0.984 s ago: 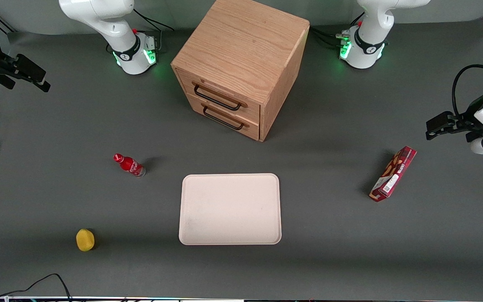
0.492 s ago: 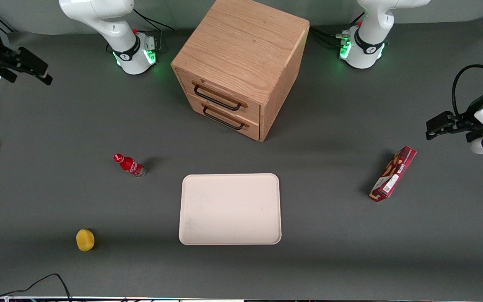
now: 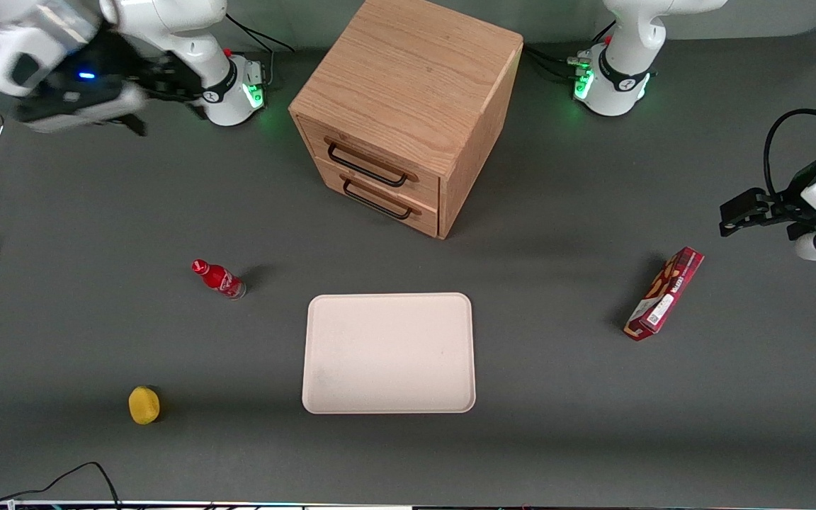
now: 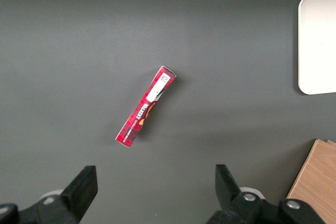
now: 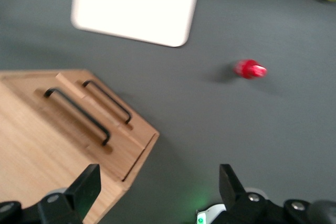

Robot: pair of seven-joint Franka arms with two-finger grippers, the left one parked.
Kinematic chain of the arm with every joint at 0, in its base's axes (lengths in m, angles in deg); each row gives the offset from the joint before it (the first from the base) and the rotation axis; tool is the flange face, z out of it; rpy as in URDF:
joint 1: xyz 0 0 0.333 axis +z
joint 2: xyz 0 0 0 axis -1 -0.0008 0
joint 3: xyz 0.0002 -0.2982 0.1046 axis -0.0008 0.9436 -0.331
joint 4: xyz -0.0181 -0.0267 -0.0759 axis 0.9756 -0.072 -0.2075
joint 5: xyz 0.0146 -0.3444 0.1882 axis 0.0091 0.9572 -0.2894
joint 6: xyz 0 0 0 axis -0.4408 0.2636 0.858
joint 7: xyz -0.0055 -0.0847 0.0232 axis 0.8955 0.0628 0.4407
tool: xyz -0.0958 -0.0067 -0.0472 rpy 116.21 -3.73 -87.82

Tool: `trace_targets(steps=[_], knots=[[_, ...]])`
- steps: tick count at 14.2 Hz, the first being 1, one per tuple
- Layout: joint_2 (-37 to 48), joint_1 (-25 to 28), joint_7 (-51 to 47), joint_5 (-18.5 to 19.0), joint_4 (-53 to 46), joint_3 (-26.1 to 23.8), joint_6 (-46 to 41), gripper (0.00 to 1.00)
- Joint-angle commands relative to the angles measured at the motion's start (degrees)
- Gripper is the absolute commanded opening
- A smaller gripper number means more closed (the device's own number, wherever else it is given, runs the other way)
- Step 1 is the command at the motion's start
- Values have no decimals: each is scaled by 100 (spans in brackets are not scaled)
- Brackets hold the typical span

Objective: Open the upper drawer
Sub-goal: 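Move the right gripper toward the upper drawer's black handle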

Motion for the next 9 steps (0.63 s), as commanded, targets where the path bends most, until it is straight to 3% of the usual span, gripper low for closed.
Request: trace_targets(steps=[1,5,9], knots=[[-557,-6,733,-322,-350,-342,93,100],[-1198,-6,1858,-1068,-280,-589,278,100],[-1709,3,1921,-1097,-17,-896,619,100]])
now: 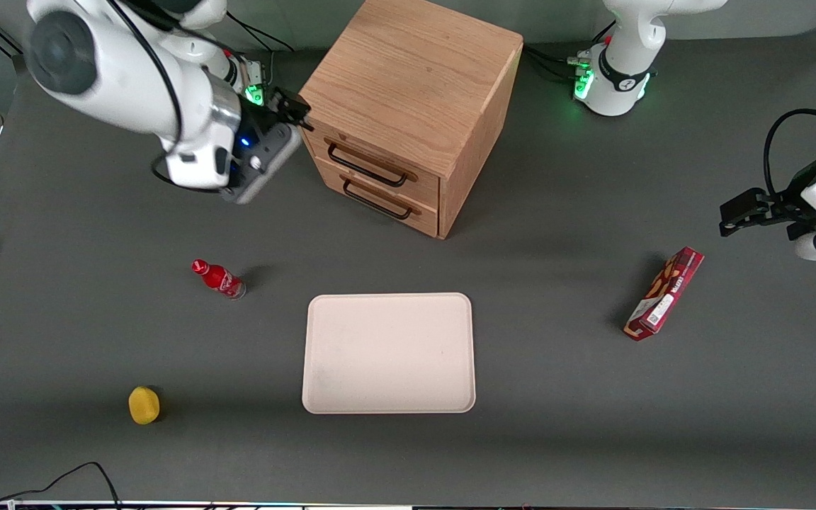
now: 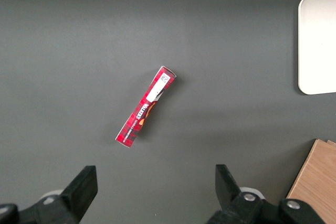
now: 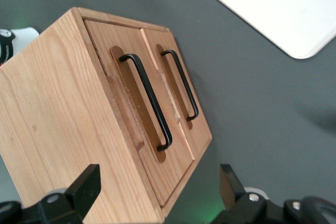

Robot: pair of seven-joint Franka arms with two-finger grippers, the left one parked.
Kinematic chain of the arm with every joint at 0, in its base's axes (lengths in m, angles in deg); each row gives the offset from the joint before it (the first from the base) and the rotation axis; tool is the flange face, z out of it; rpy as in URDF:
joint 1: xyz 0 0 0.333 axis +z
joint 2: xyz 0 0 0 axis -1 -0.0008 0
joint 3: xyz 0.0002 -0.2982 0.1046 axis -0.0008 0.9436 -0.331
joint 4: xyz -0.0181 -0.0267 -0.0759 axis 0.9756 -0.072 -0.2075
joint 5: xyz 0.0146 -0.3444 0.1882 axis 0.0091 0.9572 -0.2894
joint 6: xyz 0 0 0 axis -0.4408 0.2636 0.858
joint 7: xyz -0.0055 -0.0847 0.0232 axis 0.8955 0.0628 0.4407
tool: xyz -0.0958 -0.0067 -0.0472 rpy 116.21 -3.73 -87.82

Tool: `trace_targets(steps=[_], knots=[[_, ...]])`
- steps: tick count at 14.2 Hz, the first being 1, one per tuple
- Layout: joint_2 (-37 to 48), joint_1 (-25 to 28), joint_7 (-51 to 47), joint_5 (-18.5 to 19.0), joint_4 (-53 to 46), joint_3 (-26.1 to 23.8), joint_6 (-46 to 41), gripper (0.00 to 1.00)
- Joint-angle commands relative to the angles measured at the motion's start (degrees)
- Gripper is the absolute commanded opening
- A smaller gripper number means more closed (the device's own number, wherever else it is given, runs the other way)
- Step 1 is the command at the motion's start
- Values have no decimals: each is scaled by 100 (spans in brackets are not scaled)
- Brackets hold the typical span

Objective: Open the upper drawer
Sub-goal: 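Move the right gripper toward the upper drawer's black handle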

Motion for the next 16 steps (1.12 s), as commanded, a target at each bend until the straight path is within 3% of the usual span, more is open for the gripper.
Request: trace_targets(steps=[1,3,8,16], knots=[[-233,-17,529,-95,240,-199,463,100],[-163,-34,1339,-95,723,-208,920,100],[-163,-52,1640,-69,1418,-208,1703,100],[-154,-25,1614,-683,1973,-252,2337,100]])
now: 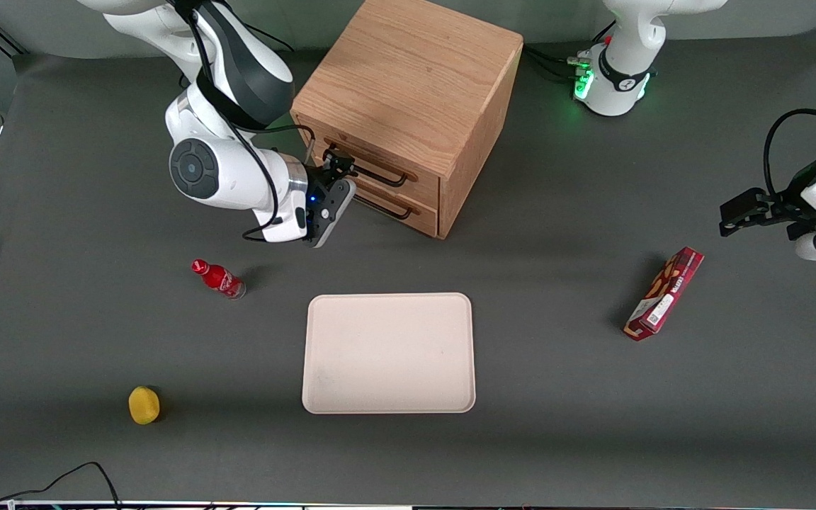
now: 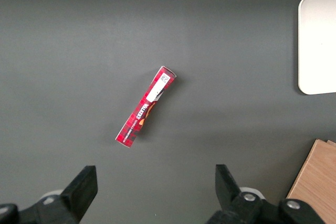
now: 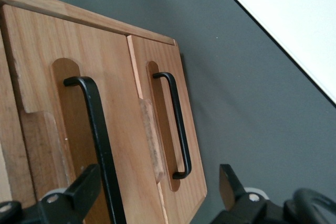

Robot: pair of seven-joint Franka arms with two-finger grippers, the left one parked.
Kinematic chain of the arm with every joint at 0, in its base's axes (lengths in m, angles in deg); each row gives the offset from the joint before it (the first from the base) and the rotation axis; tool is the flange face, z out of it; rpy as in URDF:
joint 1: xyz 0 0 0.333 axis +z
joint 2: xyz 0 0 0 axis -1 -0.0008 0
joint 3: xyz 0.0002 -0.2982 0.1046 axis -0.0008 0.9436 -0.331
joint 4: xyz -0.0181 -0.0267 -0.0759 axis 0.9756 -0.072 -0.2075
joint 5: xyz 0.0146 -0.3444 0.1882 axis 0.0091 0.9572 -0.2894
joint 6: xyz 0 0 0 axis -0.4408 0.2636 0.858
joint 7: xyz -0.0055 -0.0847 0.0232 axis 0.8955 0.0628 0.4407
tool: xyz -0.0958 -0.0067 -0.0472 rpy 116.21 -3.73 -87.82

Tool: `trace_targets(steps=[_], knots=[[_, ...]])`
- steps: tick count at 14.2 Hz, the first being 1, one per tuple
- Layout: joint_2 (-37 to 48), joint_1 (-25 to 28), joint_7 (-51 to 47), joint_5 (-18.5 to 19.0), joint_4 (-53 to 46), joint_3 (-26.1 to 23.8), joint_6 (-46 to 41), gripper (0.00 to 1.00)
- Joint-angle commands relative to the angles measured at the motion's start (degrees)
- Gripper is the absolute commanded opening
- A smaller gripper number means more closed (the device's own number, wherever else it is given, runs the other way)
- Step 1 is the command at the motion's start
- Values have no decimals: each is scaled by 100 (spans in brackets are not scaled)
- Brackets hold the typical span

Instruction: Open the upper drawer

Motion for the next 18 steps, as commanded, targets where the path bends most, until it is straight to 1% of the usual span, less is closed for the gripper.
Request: trace_targets(steps=[1,2,4,6,9,12,15,18], knots=[[172,-24,153,-369,229,-10,149,100],[233,-16,153,-378,325,-36,263,100],[242,-16,144,-562,493,-98,448,100],[251,-24,118,-589,642,-141,659,100],[286,-24,100,-817,870,-212,932,100],[286,-16,100,-827,950,-221,1020,100],[277,-24,118,-827,1091,-291,1301,100],[198,-59,171,-783,1065,-230,1310,100]])
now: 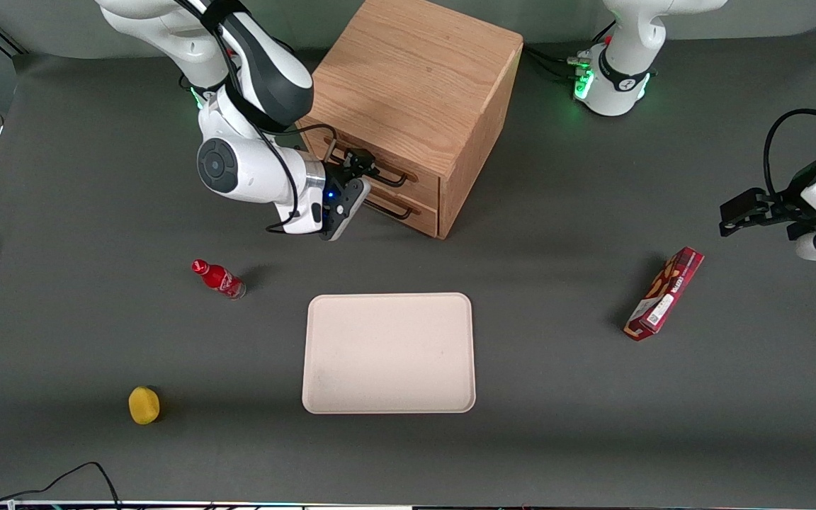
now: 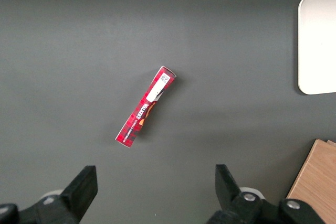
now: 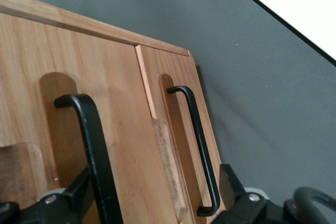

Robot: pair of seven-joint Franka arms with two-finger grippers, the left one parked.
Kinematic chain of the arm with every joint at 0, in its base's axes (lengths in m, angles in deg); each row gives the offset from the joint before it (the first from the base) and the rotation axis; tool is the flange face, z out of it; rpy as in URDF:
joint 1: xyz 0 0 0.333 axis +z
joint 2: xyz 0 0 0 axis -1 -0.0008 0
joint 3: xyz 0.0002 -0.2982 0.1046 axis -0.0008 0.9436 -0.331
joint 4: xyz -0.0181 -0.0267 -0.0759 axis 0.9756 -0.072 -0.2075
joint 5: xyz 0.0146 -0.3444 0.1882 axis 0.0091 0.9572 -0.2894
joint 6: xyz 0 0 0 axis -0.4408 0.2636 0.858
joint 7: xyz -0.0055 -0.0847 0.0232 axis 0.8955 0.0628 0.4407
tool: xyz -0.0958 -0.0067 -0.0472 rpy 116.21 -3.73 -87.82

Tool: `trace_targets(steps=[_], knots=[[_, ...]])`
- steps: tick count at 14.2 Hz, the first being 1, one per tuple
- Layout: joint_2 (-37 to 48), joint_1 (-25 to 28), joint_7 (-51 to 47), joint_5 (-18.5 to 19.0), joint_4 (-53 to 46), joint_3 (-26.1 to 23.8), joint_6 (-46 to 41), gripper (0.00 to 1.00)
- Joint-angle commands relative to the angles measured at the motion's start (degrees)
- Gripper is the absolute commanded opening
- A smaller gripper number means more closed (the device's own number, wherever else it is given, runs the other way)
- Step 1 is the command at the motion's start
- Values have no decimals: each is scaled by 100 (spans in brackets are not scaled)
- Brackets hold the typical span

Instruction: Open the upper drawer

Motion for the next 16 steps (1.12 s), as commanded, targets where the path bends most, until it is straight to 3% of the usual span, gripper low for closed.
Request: trace_targets(steps=[1,16], knots=[[38,-67,179,-58,108,73,151,100],[-840,-59,249,715,-1289,960,-421,100]])
